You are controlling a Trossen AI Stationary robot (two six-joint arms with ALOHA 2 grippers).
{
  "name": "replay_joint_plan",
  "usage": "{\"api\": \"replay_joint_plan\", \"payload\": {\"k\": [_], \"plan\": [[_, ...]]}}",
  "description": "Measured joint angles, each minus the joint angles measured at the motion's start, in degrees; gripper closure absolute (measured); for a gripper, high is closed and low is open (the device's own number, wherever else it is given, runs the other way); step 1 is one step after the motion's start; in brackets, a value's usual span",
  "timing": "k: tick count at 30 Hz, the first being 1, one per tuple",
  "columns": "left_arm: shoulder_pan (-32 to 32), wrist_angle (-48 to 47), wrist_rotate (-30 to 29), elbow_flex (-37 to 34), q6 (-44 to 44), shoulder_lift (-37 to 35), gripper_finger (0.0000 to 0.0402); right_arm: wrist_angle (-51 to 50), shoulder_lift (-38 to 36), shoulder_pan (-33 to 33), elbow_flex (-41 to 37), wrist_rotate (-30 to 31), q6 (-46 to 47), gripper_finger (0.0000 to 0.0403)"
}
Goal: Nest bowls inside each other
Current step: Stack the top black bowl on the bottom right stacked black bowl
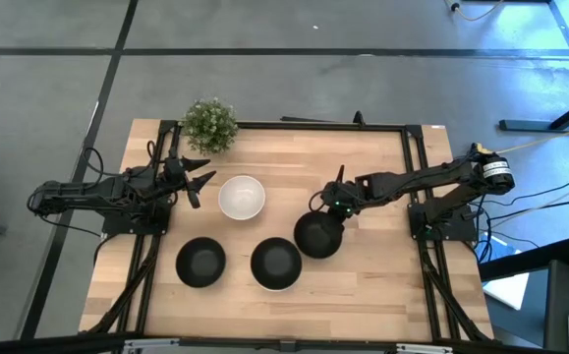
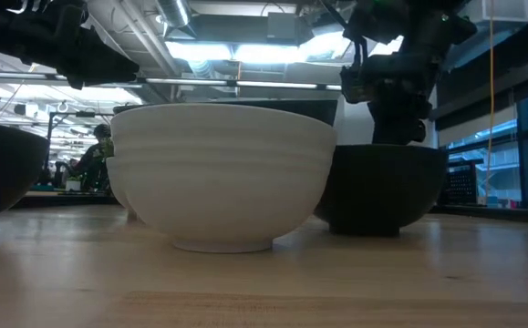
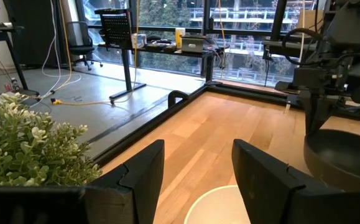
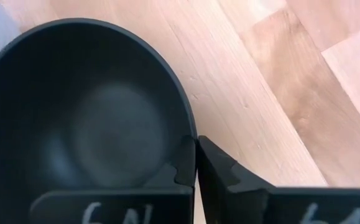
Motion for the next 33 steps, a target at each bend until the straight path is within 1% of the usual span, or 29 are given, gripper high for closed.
{"api": "replay_joint_plan", "payload": {"k": [6,12,15,19,23,25,28,33], "plan": [[0.01,0.0,0.0,0.0,-0.01,0.0,0.0218,-3.48,0.0,-0.41,4.66,0.24,-3.16,0.04],[0.0,0.02,-0.01,0.0,0.01,0.0,0.0218,-11.78,-0.02,-2.04,12.76,0.31,-7.08,0.0401],[0.0,0.0,-0.02,0.0,0.01,0.0,0.0218,-13.72,-0.09,-2.45,16.92,0.3,-8.72,0.0401],[0.0,0.0,0.0,0.0,-0.01,0.0,0.0218,-13.8,-0.11,-2.49,21.56,0.08,-9.9,0.0401],[0.01,0.0,-0.02,0.0,-0.01,0.0,0.0218,-13.64,-0.11,-1.48,24.5,-0.34,-8.12,0.0401],[0.01,0.0,-0.02,0.0,0.01,0.0,0.0218,-12.72,-0.11,-0.16,24.83,-0.61,-7.05,0.0401],[-0.01,0.0,-0.01,0.0,0.01,0.0,0.0218,-10.72,0.0,1.9,24.85,-3.17,-6.66,0.0401],[0.01,0.0,-0.01,0.0,0.01,0.0,0.0218,-6.38,1.7,4.95,24.87,-3.78,-5.23,0.0401]]}}
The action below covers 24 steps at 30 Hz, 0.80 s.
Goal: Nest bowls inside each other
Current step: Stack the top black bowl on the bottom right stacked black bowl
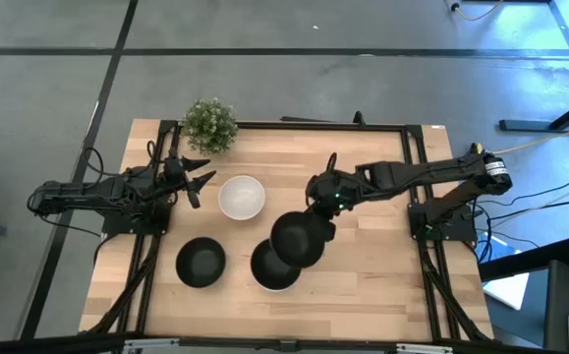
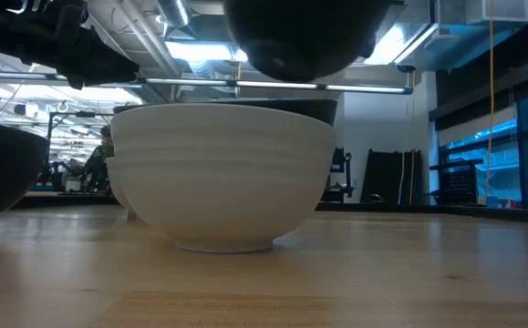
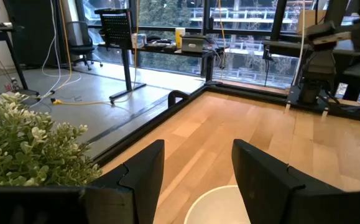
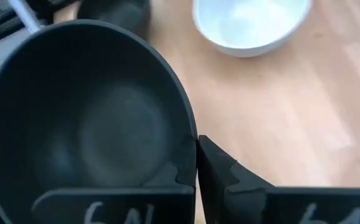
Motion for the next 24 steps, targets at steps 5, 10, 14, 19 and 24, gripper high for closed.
{"api": "replay_joint_plan", "payload": {"k": [5,10,14,19,24], "plan": [[0.0,0.04,0.01,0.0,-0.01,0.0,0.0218,2.61,3.88,1.39,0.02,-2.66,0.95,0.0401],[0.0,0.02,-0.03,0.0,0.01,0.0,0.0218,6.08,8.18,2.1,0.02,-5.33,0.95,0.0401],[0.0,0.02,-0.63,0.0,0.02,0.0,0.0218,8.17,10.44,2.2,0.02,-5.73,0.94,0.0401],[-0.01,0.17,-0.69,0.0,0.03,0.0,0.0218,8.63,11.11,2.2,0.02,-5.61,0.93,0.0401],[0.0,0.16,-1.19,0.0,0.01,0.0,0.0218,8.78,11.09,2.2,0.02,-4.61,0.93,0.0401]]}}
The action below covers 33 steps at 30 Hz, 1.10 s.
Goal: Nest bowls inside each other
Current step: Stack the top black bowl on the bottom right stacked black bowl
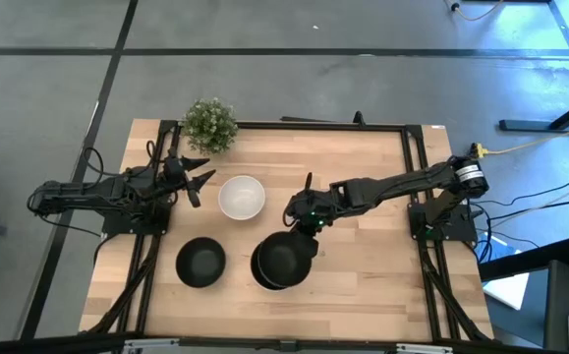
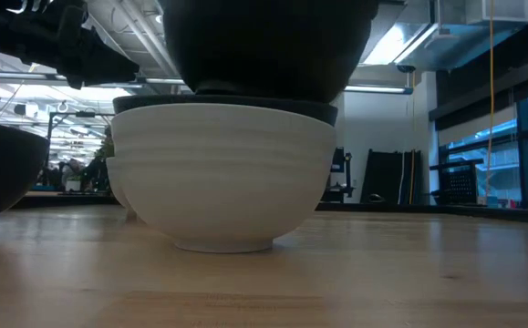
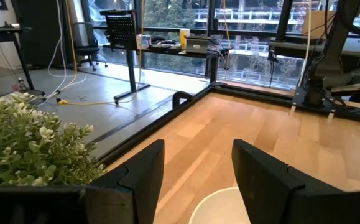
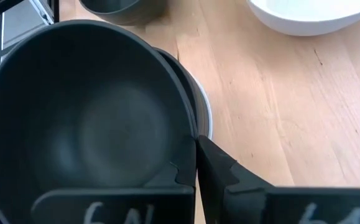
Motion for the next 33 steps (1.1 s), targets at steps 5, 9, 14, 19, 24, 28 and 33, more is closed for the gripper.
{"api": "replay_joint_plan", "payload": {"k": [5,9,14,19,24,28,33], "plan": [[0.0,0.02,-0.2,0.0,0.0,0.0,0.0218,0.13,0.28,0.0,-0.02,0.03,0.0,0.0401],[-0.01,0.02,-0.2,0.01,0.01,0.0,0.0218,0.23,0.28,0.0,-0.02,0.66,-0.02,0.0401],[-0.02,0.0,-0.18,0.0,-0.07,0.0,0.0218,0.45,0.7,0.0,-0.02,1.02,-0.03,0.0401],[-0.02,-0.03,-0.16,0.0,-0.53,0.02,0.0218,1.6,3.01,0.0,-0.1,1.02,-0.54,0.0401],[-0.02,-0.13,-0.14,0.02,-0.54,0.01,0.0218,2.12,4.28,0.0,-0.11,1.09,-1.51,0.0393],[0.0,-0.11,-0.09,0.02,-0.55,0.0,0.0218,2.61,4.42,-0.04,-0.11,1.03,-1.54,0.0371],[-0.01,-0.28,-0.09,0.02,-0.53,0.02,0.0218,2.99,4.35,-0.04,-0.11,1.03,-1.25,0.0344]]}}
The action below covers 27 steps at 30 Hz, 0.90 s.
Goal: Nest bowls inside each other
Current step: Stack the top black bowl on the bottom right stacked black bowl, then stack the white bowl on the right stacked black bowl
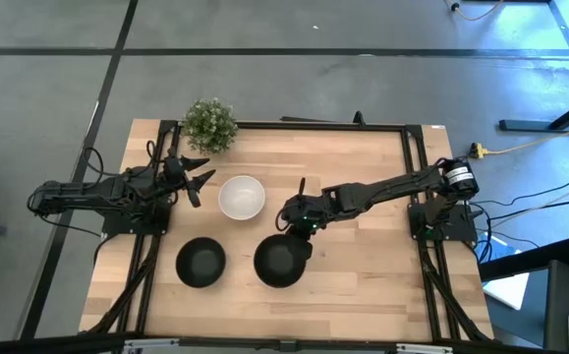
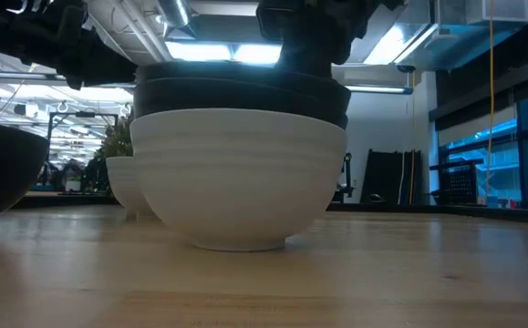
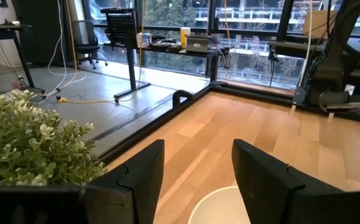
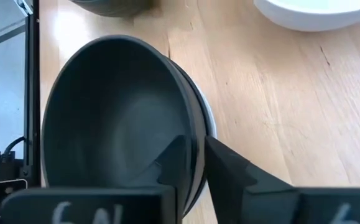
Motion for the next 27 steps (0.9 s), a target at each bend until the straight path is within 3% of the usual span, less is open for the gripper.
{"api": "replay_joint_plan", "payload": {"k": [6,11,14,19,23,27], "plan": [[0.0,0.05,0.02,0.0,0.0,-0.02,0.0218,-0.39,0.0,-0.43,1.34,-0.04,-0.12,0.0295],[-0.01,0.04,0.02,0.0,-0.02,0.0,0.0218,-5.97,0.0,-2.35,7.62,1.01,-5.07,0.0246],[0.01,0.05,0.04,0.0,-1.11,0.0,0.0218,-13.64,-0.09,-3.89,13.34,6.44,-10.44,0.0225],[0.01,0.14,0.04,0.0,-2.99,0.0,0.0218,-26.17,-2.16,-4.94,20.31,21.11,-16.91,0.0213],[0.01,0.2,0.04,0.0,-2.99,0.0,0.0218,-26.75,-9.66,-5.3,17.32,26.69,-18.03,0.0218],[-0.01,0.34,0.04,0.0,-3.06,0.0,0.0218,-23.73,-20.34,-5.79,8.67,29.18,-16.53,0.0221]]}}
